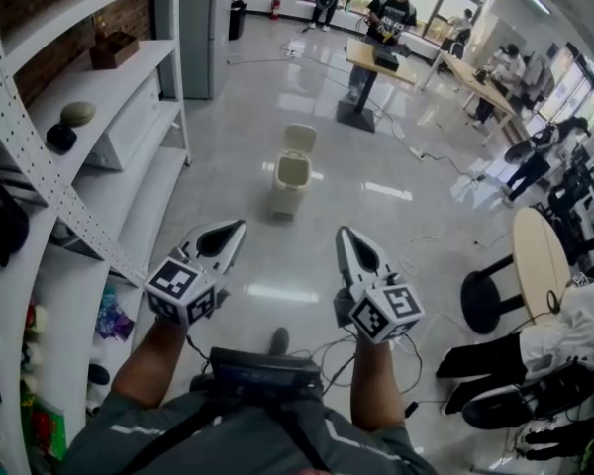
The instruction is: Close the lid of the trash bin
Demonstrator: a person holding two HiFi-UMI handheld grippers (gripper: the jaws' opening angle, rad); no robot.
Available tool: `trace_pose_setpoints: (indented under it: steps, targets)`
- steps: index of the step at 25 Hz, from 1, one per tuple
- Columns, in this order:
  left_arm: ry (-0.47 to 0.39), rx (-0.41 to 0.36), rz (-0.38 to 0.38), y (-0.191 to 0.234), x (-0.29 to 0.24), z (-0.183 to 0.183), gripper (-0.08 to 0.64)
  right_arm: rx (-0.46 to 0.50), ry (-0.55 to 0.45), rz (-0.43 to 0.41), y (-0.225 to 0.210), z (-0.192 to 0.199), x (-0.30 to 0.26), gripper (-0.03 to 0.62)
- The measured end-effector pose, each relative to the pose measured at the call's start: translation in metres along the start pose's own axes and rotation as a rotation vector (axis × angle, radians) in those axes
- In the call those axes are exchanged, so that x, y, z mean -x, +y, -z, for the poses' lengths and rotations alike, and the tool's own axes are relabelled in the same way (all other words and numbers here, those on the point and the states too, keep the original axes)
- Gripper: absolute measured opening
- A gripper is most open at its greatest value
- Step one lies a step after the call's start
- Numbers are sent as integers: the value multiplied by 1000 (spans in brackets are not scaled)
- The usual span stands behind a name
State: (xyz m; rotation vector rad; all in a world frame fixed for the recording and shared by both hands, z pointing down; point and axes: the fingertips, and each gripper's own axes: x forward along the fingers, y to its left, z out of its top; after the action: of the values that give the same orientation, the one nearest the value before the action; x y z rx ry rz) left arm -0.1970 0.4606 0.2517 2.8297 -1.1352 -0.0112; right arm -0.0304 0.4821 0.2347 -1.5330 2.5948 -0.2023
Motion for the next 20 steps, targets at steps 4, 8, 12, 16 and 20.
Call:
trace_pose_setpoints:
  steps: [4, 8, 12, 16, 20]
  targets:
    - [-11, -21, -14, 11, -42, -12, -8, 15, -19, -11, -40, -19, -23, 11]
    - [-8, -41, -20, 13, -87, -23, -8, 13, -35, -19, -83, -38, -38, 11]
    - [-8, -59, -46, 21, -127, -28, -8, 28, -37, -53, -118, -43, -56, 11]
    - [18, -50, -64, 25, -164, -20, -8, 51, -13, -70, -151, -45, -69, 11]
    - [39, -53, -72, 28, -196, -17, -8, 29, -14, -83, -181, -43, -81, 11]
